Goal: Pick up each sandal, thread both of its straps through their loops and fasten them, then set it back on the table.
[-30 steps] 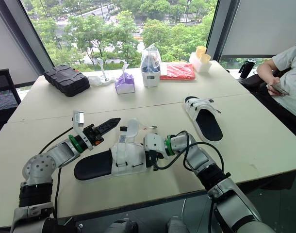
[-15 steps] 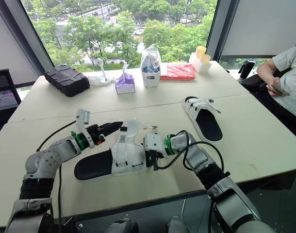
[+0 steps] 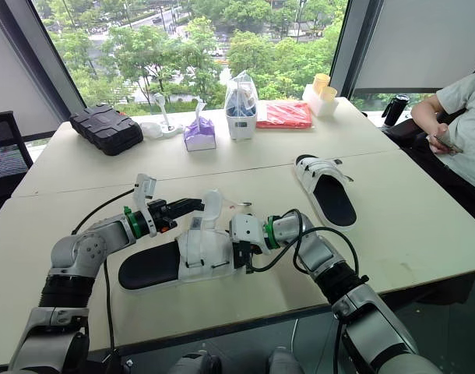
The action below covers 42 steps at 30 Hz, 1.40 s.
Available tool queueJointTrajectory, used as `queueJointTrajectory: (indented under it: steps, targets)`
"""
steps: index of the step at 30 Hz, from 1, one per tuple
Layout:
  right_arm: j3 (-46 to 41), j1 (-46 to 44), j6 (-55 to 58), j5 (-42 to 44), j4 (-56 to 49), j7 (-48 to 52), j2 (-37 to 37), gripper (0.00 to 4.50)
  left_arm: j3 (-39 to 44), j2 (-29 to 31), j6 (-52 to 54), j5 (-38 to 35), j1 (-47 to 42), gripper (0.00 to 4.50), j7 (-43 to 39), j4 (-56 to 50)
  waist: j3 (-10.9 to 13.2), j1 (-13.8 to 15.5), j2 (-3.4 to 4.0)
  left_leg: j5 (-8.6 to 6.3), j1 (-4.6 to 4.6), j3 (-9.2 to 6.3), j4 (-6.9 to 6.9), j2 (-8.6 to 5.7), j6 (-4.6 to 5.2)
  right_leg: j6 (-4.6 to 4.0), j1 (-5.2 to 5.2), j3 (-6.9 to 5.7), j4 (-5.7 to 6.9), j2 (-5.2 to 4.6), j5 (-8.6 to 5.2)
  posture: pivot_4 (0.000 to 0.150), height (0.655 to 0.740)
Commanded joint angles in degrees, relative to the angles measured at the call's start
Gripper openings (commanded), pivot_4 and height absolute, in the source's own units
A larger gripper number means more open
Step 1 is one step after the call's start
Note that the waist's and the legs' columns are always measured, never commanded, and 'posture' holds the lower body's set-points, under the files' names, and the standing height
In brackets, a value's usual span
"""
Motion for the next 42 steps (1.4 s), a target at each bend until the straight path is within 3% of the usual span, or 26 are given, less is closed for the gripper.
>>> queueJointTrajectory:
  steps: [1,5,15,26,35,42]
  targets:
    - [0.83,1.16,1.72,-4.06,4.25,-1.25,-1.13,0.0,0.33,1.07,-0.63,0.66,0.36,0.07,-1.58,-2.26,0.0,0.0,0.0,0.0,0.0,0.0,0.0,0.0,0.0,0.0,0.0,0.0,0.0,0.0,0.0,0.15,0.74]
    - [0.83,1.17,1.8,-4.04,4.15,-1.26,-1.1,0.0,1.68,1.23,-0.4,0.03,0.91,0.07,-1.89,-3.61,0.0,-0.02,0.0,0.0,0.0,0.0,0.0,0.0,0.0,0.0,0.0,0.0,0.0,0.0,0.0,0.15,0.74]
    - [0.88,1.5,1.9,-3.96,4.06,-1.25,-1.04,0.0,12.46,-2.63,-2.97,-9.79,3.86,0.07,0.96,-13.15,0.01,0.02,-0.01,-0.01,-0.01,-0.01,-0.01,0.01,-0.01,0.0,-0.01,0.01,0.0,-0.04,0.0,0.15,0.74]
    - [1.23,1.14,1.75,-3.84,4.32,-0.64,-1.26,0.0,13.14,-2.95,1.73,-19.58,1.15,0.07,7.56,-22.64,0.04,0.22,-0.05,0.0,-0.06,-0.01,0.03,-0.01,0.0,-0.02,-0.01,0.0,-0.01,-0.03,-0.01,0.15,0.74]
    - [1.53,1.53,1.27,-4.12,3.93,-0.16,-1.67,0.0,11.29,-4.35,-0.24,-17.82,3.47,0.07,11.18,-22.15,0.04,0.28,-0.05,0.0,-0.11,-0.01,0.02,-0.02,0.0,0.0,-0.03,0.0,-0.05,-0.02,-0.01,0.15,0.74]
    - [1.39,1.73,1.59,-4.18,3.46,-0.02,-1.56,0.0,9.2,-4.9,-5.84,-10.55,4.23,0.07,8.4,-12.24,0.03,0.35,-0.05,0.0,-0.1,0.0,0.02,-0.03,0.0,-0.04,-0.02,-0.01,-0.06,-0.01,-0.03,0.15,0.74]
